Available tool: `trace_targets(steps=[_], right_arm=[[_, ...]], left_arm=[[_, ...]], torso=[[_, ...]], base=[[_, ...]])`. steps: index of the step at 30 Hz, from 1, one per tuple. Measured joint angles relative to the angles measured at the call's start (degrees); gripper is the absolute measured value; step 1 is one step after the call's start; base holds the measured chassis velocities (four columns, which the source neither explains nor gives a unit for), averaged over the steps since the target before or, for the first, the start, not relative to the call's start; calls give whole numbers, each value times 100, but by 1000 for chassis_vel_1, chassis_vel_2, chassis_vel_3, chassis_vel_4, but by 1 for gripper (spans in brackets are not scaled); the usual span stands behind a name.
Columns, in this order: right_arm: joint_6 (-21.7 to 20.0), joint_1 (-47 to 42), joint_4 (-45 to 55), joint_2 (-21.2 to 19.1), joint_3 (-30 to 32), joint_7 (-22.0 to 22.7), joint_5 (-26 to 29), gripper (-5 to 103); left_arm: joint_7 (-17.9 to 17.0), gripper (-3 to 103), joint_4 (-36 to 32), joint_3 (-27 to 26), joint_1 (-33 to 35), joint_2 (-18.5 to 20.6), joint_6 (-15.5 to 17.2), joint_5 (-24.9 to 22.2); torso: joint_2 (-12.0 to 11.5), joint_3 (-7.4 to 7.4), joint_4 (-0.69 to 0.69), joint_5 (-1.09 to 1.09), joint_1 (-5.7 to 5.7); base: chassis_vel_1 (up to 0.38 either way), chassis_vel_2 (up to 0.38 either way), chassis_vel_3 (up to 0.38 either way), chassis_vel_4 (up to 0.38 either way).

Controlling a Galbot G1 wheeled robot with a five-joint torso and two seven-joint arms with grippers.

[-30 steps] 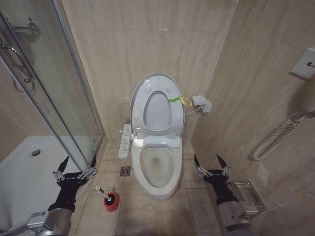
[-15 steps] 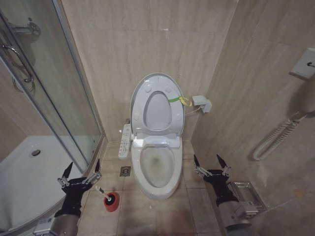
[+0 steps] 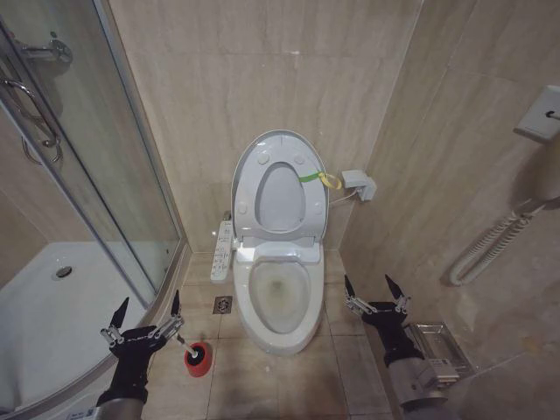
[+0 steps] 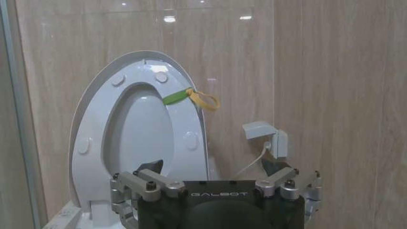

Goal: Open the toilet lid, clean the toilet bowl with a toilet brush, close the toilet lid, and flush.

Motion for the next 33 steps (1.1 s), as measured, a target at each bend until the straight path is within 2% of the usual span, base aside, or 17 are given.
trace_targets(steps=[9,33], right_arm=[[0,0,0,0,0,0,0,100],[0,0,0,0,0,0,0,100]], left_arm=[[16,100,24,-13,-20,40,98,-31],[27,100,35,-18,-25,45,115,-46]], torso=[[0,0,0,0,0],[0,0,0,0,0]], base=[[0,0,0,0],[0,0,0,0]])
